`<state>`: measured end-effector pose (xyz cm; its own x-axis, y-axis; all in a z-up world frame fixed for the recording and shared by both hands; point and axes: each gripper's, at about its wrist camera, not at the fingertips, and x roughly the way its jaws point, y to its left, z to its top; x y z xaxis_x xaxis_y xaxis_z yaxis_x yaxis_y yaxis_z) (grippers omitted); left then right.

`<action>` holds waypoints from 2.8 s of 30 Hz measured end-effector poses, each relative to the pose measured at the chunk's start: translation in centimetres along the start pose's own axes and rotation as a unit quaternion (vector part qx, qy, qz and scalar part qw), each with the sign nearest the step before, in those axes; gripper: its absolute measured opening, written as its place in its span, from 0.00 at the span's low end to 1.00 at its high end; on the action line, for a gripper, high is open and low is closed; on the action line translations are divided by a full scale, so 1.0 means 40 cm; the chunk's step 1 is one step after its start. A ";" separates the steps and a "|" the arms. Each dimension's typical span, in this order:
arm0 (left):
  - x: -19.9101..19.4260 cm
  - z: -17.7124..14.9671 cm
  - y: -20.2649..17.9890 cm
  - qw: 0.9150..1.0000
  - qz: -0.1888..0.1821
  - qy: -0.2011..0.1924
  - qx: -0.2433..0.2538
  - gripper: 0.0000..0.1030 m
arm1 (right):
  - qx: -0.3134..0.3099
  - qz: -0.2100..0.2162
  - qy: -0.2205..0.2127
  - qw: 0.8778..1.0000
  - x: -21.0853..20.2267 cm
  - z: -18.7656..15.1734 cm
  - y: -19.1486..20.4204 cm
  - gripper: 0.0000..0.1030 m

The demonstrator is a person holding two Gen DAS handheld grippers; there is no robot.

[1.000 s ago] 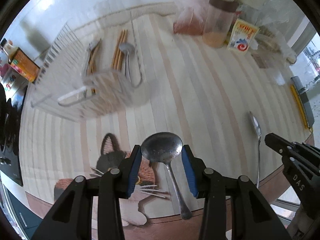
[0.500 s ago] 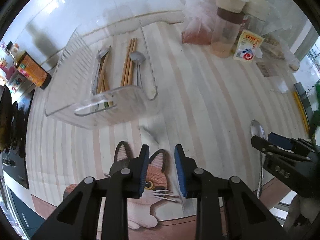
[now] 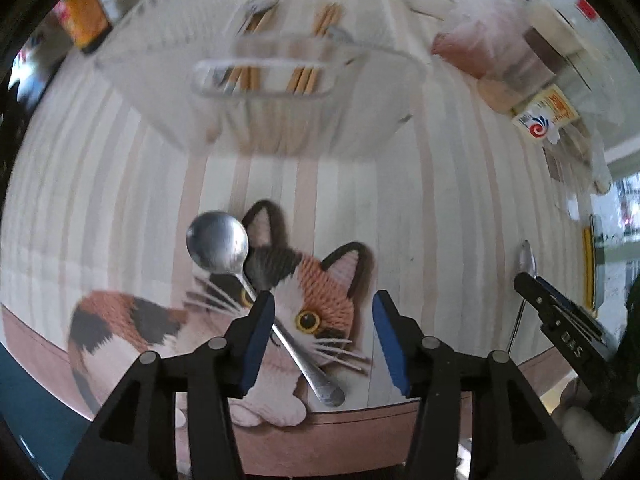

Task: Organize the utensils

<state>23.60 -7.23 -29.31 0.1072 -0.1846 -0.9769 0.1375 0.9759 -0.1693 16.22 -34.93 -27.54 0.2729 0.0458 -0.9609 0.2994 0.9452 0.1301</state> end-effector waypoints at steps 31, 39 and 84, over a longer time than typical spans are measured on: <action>0.083 0.116 0.082 0.995 0.029 0.021 -0.096 0.44 | 0.016 0.035 0.011 0.999 0.017 -0.011 0.030 0.33; 0.073 0.148 0.055 0.998 0.052 -0.004 -0.042 0.07 | 0.021 0.037 0.004 0.999 0.006 -0.008 0.024 0.33; 0.027 0.192 0.103 0.997 0.047 -0.044 -0.052 0.04 | 0.028 0.040 -0.008 0.999 0.010 0.018 0.043 0.33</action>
<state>31.84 -4.30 -30.06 0.2015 -0.0977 -0.9746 0.0213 0.9952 -0.0954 17.50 -33.51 -27.52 0.3123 0.1156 -0.9429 0.3261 0.9192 0.2208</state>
